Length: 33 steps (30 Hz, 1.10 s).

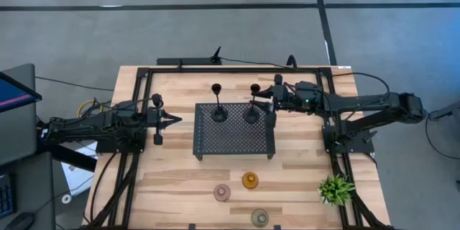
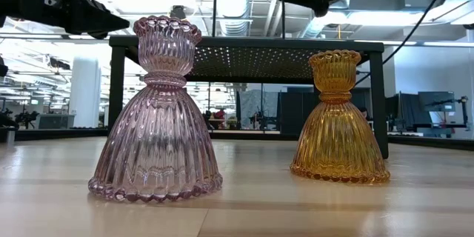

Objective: Pick & Place candle stick holders
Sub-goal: Put the pink glass candle holder on the shelf

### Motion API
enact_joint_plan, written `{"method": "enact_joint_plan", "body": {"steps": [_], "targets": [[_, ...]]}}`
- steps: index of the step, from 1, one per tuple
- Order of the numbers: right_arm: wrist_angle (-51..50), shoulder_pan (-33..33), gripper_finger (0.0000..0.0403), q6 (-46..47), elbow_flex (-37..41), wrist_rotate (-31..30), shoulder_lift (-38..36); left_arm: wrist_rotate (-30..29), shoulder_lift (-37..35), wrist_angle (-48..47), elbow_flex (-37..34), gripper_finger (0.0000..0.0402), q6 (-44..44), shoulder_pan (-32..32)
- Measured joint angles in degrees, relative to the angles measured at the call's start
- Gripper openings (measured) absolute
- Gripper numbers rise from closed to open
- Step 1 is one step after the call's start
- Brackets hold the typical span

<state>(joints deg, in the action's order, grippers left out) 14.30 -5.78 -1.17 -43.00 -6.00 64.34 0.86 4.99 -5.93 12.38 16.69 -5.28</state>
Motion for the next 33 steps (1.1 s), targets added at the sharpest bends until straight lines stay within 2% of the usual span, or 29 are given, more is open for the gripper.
{"method": "enact_joint_plan", "body": {"steps": [7, 13, 22, 27, 33], "targets": [[-9.1, 0.01, 0.0206, -4.49, -0.02, 0.0, -9.38, 0.0, 0.0, 0.0, 0.0, 0.0008, 0.0, 0.0], [-21.1, 0.04, 0.0221, -4.85, -0.11, -0.02, -19.83, 0.0, 0.0, 0.0, 0.0, 0.0006, 0.0, 0.0], [-39.3, 4.26, 0.0183, 5.52, -0.11, 0.1, -30.74, 0.01, 0.0, 0.0, 0.0, 0.0008, -0.54, 0.0], [-44.67, 9.24, 0.0151, 10.99, -0.11, 0.11, -31.88, 0.0, -0.02, 0.0, 0.0, 0.0008, -0.81, 0.02], [-45.2, 16.12, 0.0109, 12.74, -0.09, 0.05, -30.9, 1.83, 0.0, 0.12, 0.0, 0.0007, -6.66, 0.02]]}}
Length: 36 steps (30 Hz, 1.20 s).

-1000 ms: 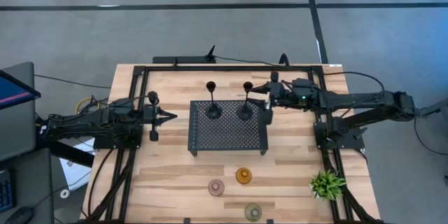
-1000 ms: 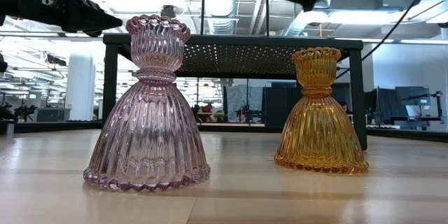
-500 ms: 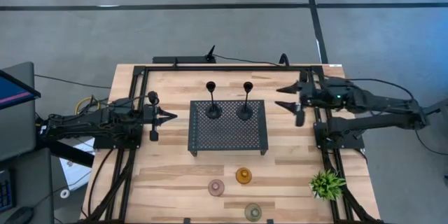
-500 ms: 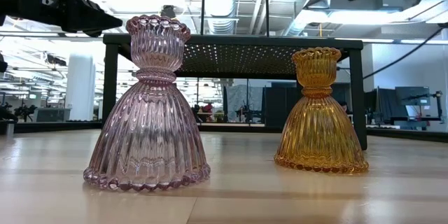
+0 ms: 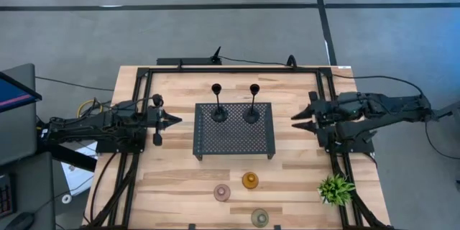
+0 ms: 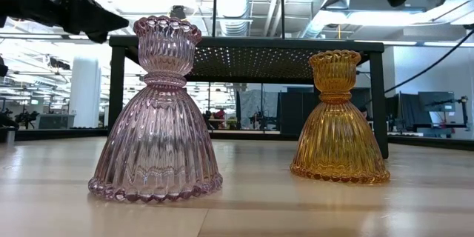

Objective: Pick & Place candle stick holders
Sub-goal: Put the pink glass candle holder on the shelf

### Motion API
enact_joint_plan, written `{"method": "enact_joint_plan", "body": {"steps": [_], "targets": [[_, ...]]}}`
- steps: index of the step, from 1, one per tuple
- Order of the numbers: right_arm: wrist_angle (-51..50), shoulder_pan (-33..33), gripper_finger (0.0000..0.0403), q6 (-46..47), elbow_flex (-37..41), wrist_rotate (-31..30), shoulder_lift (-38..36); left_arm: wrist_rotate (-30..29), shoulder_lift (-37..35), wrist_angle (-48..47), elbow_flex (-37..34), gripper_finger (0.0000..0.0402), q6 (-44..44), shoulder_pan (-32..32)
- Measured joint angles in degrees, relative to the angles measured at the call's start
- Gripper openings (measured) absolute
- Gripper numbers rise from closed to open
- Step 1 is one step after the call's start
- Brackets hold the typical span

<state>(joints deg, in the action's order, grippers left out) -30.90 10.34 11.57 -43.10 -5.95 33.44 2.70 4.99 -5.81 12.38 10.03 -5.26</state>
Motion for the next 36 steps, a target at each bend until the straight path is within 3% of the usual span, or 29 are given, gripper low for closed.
{"method": "enact_joint_plan", "body": {"steps": [6, 14, 19, 24, 28, 33, 36], "targets": [[-0.01, 6.38, 0.0068, 0.06, 0.0, -3.4, 3.83, 7.82, -0.02, 1.45, 0.0, 0.0006, -1.76, 0.0], [0.81, 15.15, 0.0005, -2.99, 0.03, -14.28, 7.92, 8.52, 1.24, 3.04, 0.0, 0.0005, -7.66, 1.01], [5.82, 19.74, 0.0009, -2.65, 0.53, -20.11, 10.24, 8.51, 6.78, 5.82, 0.0, 0.0004, -9.03, 4.69], [15.05, 23.96, 0.0003, -2.47, 4.7, -23.54, 12.44, 8.53, 15.12, 14.78, 0.0, 0.0004, -8.48, 9.92], [21.43, 26.9, 0.0001, -1.2, 7.94, -30.88, 14.53, 8.23, 20.58, 20.77, 0.0, 0.0004, -5.97, 14.53], [25.3, 28.71, 0.0003, 2.99, 10.34, -40.39, 17.59, 5.9, 25.57, 24.45, 1.04, 0.0004, -5.78, 19.7], [27.63, 28.75, 0.0001, 5.7, 12.11, -42.18, 19.51, 2.64, 28.04, 24.33, 2.6, 0.0004, -5.78, 23.06]]}}
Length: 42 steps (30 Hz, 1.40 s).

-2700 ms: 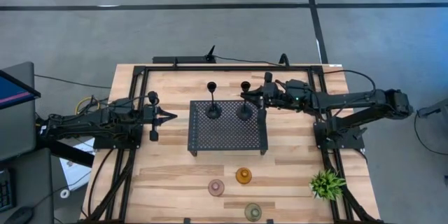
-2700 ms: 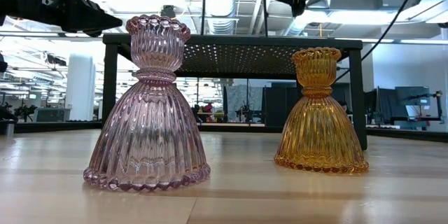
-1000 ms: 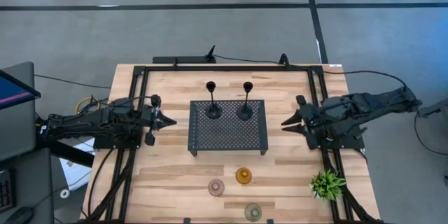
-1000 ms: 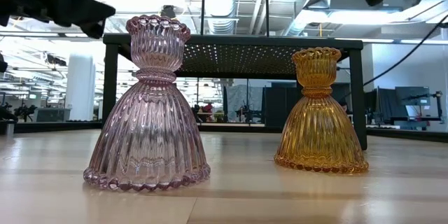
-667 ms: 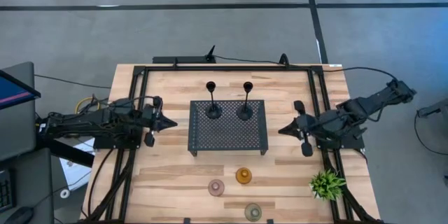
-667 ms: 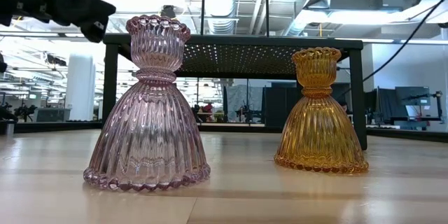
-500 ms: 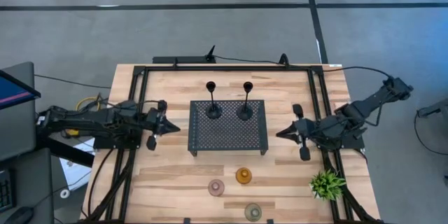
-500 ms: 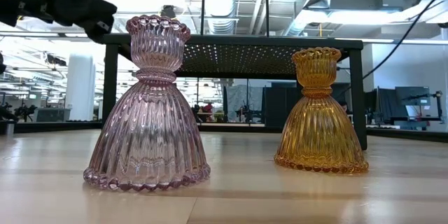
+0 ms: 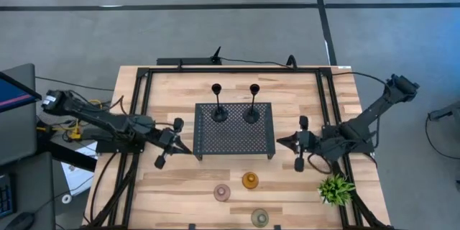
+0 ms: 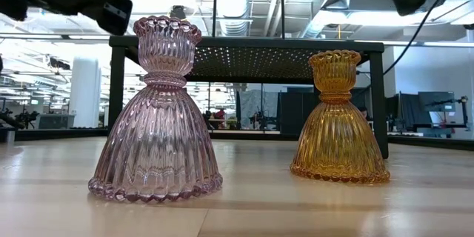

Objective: Pick & Place candle stick holders
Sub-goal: Put the pink glass candle holder on the shelf

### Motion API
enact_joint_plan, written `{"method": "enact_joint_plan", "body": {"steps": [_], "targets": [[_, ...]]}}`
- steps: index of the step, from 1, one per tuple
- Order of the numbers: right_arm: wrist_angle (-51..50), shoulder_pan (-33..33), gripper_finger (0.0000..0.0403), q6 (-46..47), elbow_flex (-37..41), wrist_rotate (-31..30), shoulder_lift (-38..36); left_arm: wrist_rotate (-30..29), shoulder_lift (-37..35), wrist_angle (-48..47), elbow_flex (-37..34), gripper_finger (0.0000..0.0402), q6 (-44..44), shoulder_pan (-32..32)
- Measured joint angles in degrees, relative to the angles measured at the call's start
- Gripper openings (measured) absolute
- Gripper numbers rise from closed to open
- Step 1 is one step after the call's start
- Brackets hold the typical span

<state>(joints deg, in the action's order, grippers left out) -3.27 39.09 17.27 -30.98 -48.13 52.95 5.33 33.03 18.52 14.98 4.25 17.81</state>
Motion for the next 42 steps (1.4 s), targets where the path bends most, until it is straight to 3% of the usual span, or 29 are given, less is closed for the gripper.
{"method": "enact_joint_plan", "body": {"steps": [6, 11, 16, 25, 34, 42], "targets": [[2.63, -0.2, 0.0001, 5.65, 0.63, -0.42, 5.21, -6.01, 5.44, -0.04, 2.71, 0.0004, 0.0, 7.91], [5.95, -0.2, 0.0001, 5.76, 0.63, -0.42, 8.52, -15.29, 11.02, -0.03, 4.23, 0.0004, 0.0, 15.13], [6.61, -0.2, 0.0001, 5.75, 0.63, -0.4, 9.24, -25.45, 17.05, 0.38, 7.15, 0.0004, 0.0, 22.35], [6.78, -0.2, 0.0, 5.47, 0.63, -0.4, 8.87, -36.43, 28.08, 1.9, 12.88, 0.0004, -0.76, 32.71], [6.89, -0.2, 0.0, 5.27, 0.63, -0.4, 8.86, -37.96, 40.17, 9.9, 13.27, 0.0004, -12.13, 32.52], [6.86, -0.17, 0.0, 5.27, 0.63, -0.19, 8.87, -37.93, 50.55, 25.6, 13.27, 0.0004, -8.97, 32.29]]}}
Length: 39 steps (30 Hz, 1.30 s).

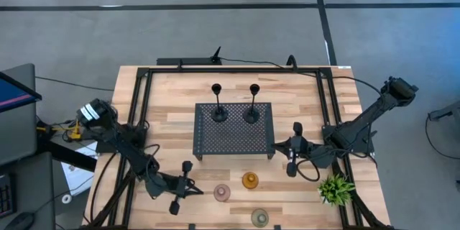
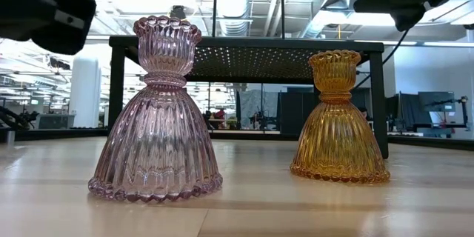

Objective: Pick & Place candle stick holders
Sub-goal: Put the pink glass candle holder on the shelf

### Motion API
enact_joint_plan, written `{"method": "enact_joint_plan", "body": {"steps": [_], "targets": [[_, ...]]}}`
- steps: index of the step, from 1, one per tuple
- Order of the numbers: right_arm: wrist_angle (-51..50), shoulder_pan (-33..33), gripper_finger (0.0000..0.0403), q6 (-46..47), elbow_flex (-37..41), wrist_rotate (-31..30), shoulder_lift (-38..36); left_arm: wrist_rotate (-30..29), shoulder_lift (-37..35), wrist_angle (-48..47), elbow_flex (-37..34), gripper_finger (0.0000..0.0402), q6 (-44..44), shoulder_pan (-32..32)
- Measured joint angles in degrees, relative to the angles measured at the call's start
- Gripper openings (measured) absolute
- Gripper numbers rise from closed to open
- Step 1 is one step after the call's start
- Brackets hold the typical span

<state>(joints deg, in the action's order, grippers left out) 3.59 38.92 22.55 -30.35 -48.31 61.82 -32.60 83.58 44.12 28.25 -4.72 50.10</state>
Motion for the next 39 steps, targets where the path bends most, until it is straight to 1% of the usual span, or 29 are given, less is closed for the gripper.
{"method": "enact_joint_plan", "body": {"steps": [7, 11, 15, 21, 24, 28, 35, 39], "targets": [[-0.03, 0.0, 0.0, -0.02, 0.0, 0.0, -0.02, 0.0, 5.28, 6.85, 0.0, 0.0004, -1.92, -1.36], [-0.06, 0.0, 0.0, -0.02, 0.0, 0.23, 0.0, 0.02, 7.49, 7.36, 0.0, 0.0004, -2.78, -1.37], [-0.06, 0.0, 0.0, -0.02, -0.02, 0.24, 0.0, 0.02, 8.29, 7.39, -0.02, 0.0008, -7.92, -1.38], [-0.06, 0.0, 0.0, 0.07, -0.02, 0.44, 0.0, 0.04, 8.31, 7.4, -0.02, 0.0029, -8.04, -2.75], [-0.06, 0.0, 0.0, 0.83, -0.02, 0.48, 0.0, 0.03, 8.31, 7.41, -0.02, 0.0047, -8.94, -4.46], [-0.06, 0.09, 0.0, 0.87, -0.02, 0.5, 0.0, 0.15, 8.31, 7.43, -0.02, 0.0081, -10.77, -6.33], [-0.12, 0.07, 0.0, 0.08, -0.02, 0.48, 0.02, 9.14, 8.33, 7.44, -0.02, 0.0148, -10.83, -7.01], [-0.12, 0.07, 0.0, -0.4, -0.02, 0.48, 0.02, 9.95, 8.33, 7.76, 0.16, 0.0186, -10.62, -7.19]]}}
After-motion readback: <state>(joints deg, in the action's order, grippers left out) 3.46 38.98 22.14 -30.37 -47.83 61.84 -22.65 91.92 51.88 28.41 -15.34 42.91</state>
